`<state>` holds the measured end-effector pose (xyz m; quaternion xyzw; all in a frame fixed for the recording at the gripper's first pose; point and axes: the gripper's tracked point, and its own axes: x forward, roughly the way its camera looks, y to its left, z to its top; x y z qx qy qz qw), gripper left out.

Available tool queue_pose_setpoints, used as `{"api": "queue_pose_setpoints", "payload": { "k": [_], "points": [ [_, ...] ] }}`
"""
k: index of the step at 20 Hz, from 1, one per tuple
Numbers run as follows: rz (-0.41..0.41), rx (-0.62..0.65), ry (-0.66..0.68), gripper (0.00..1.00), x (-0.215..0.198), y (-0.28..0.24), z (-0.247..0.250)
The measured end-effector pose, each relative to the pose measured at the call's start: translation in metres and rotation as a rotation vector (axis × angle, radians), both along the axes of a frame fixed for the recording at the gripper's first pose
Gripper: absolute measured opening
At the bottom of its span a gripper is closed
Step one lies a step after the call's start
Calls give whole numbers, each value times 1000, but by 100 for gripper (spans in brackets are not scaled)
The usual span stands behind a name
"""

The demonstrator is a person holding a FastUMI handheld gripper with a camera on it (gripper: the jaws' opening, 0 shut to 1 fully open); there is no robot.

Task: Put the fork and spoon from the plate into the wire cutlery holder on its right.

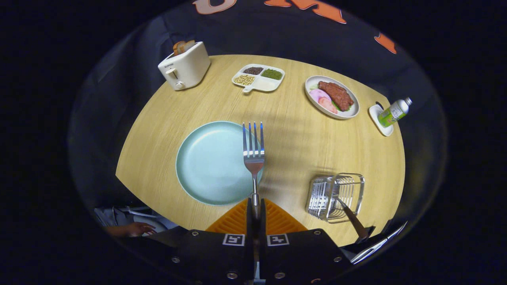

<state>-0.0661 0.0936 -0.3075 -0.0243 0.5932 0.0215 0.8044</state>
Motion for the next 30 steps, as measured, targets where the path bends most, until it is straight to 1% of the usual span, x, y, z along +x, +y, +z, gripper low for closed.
{"api": "queue_pose_setpoints", "payload": {
  "k": [1,6,9,12,17,22,25,28,30],
  "points": [
    [-22,-10,-12,6,-4,-10,4],
    [-111,-39,18,6,-40,-51,12],
    [-145,-47,38,6,-56,-69,13],
    [-159,-66,69,6,-63,-88,11],
    [-143,-70,155,6,-72,-106,0],
    [-87,-68,274,6,-82,-117,-15],
    [-67,-85,330,6,-83,-124,-21],
    [1,-76,379,6,-82,-123,-24],
    [5,-63,404,6,-79,-120,-25]
  ]
}}
